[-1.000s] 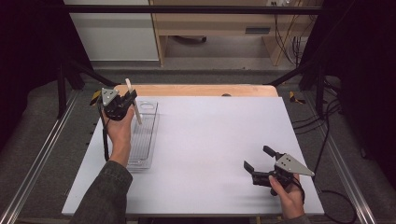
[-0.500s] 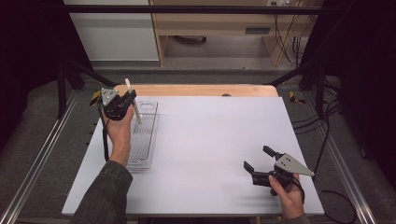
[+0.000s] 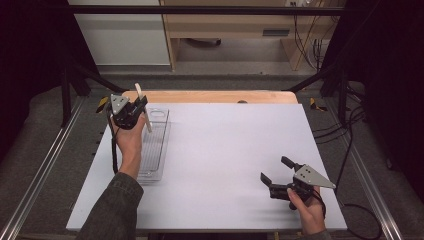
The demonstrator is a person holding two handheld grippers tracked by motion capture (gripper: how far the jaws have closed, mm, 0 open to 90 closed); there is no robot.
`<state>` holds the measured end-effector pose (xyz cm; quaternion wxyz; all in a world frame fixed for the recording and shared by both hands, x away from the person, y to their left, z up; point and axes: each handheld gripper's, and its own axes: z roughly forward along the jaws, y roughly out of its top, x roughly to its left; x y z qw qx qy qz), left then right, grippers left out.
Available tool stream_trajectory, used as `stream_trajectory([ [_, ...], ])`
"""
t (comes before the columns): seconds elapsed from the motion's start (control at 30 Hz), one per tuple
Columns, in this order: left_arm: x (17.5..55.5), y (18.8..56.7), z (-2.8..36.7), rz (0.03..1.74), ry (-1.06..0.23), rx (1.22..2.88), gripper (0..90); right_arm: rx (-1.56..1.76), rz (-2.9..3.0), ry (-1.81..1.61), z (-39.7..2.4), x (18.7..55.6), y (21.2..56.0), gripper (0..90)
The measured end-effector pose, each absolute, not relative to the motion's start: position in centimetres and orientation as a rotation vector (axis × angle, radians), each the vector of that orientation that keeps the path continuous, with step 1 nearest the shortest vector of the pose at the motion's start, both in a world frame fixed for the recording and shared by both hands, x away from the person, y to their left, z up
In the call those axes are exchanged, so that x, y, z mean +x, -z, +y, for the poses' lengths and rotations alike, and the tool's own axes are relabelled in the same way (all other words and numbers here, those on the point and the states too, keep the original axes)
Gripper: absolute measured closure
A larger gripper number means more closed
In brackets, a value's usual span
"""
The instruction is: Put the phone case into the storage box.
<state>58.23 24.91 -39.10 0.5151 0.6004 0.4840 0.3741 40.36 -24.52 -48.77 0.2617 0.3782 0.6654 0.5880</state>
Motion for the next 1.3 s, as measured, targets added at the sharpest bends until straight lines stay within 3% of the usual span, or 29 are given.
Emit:
stream_trajectory([
  [1.3, 59.1, 40.7, 24.5, 1.196, -0.901, 1.445, 80.6, 1.031, 1.813, -1.594, -24.4, 40.4, 48.9, 3.8],
])
